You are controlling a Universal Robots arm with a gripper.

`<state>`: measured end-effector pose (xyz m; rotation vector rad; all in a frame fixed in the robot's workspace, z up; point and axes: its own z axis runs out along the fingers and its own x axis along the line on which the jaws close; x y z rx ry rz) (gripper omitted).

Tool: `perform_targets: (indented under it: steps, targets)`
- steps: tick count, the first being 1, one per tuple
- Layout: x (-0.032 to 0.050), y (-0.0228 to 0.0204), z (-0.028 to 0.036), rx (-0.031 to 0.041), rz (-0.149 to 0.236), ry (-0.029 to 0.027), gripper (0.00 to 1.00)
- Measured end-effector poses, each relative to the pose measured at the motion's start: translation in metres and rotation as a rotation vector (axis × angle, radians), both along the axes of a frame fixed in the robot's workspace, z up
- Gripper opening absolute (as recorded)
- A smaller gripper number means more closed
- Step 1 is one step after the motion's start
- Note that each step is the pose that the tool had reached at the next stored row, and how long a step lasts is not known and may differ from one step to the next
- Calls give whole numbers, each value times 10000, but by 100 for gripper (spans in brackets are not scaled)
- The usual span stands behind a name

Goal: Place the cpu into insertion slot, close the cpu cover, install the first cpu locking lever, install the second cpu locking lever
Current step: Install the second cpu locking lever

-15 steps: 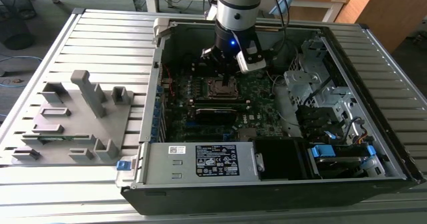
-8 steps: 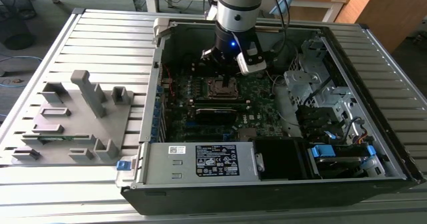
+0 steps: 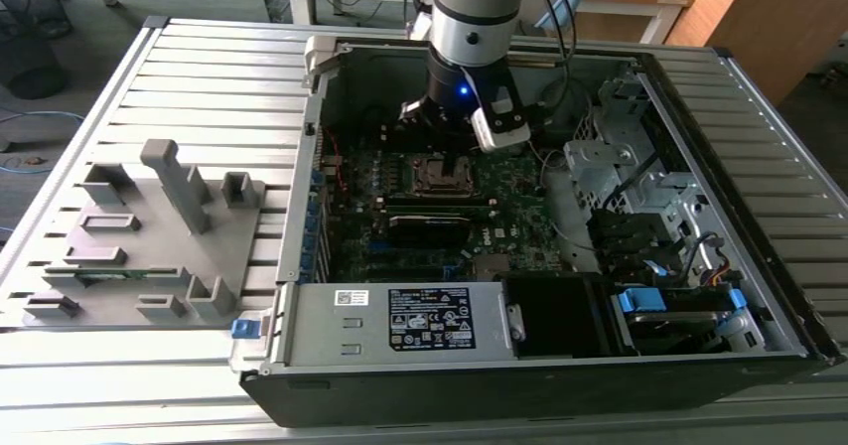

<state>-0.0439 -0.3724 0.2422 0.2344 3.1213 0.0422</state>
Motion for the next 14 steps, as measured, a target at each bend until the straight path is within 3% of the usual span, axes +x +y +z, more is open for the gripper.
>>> perform_targets:
  steps: [14]
  targets:
    - [-37, -28, -21, -65, 547, 1, 11]
